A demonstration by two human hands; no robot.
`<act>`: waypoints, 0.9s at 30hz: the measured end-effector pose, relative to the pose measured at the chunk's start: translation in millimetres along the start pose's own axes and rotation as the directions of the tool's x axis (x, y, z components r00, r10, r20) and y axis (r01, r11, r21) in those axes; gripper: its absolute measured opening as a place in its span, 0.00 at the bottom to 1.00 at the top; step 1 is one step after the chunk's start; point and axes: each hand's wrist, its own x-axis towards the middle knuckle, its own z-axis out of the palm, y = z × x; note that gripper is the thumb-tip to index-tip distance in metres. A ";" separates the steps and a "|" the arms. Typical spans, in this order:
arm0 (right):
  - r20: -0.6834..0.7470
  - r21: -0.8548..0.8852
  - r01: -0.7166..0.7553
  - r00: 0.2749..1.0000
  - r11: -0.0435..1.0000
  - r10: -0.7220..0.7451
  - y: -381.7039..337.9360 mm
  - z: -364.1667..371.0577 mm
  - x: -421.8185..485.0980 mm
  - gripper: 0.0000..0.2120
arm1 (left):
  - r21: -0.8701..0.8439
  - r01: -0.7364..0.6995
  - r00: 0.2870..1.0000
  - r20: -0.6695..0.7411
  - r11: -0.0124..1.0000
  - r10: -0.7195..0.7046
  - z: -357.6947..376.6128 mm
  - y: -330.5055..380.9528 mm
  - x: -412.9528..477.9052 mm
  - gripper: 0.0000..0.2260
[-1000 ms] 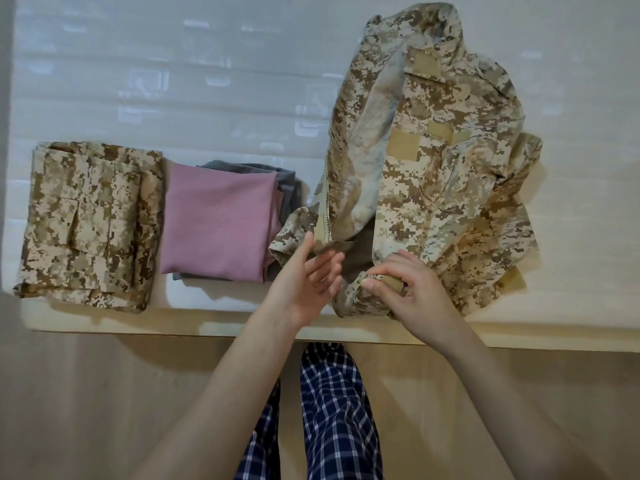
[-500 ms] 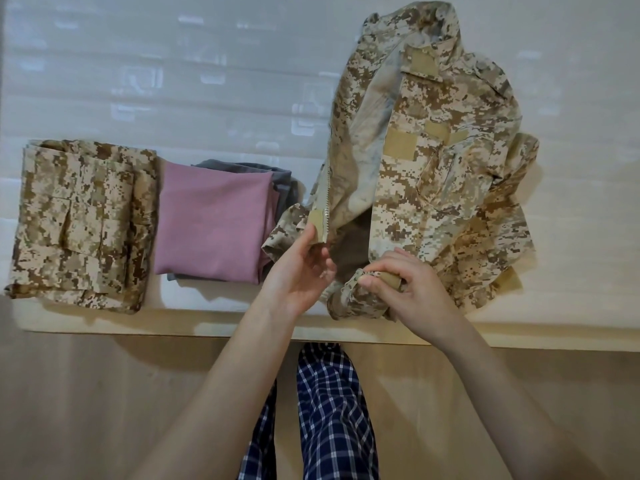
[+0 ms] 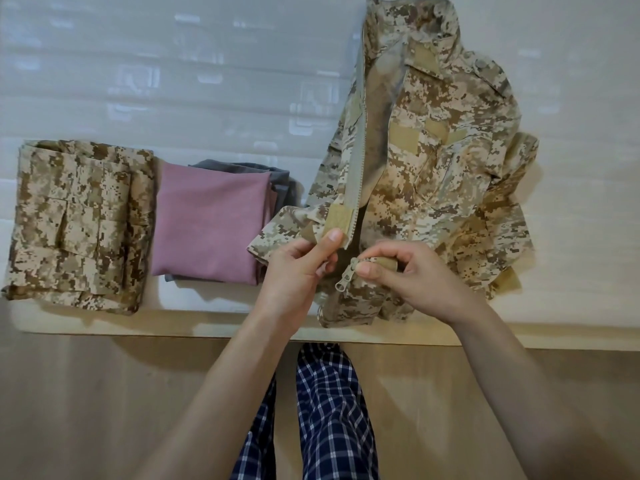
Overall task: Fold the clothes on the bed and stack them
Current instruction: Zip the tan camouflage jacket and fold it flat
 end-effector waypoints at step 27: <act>-0.078 0.185 -0.021 0.996 0.982 0.036 1.0 1.2 7.6 0.06 | -0.068 -0.017 1.000 -0.002 0.998 0.017 8.6 -0.4 -5.9 0.35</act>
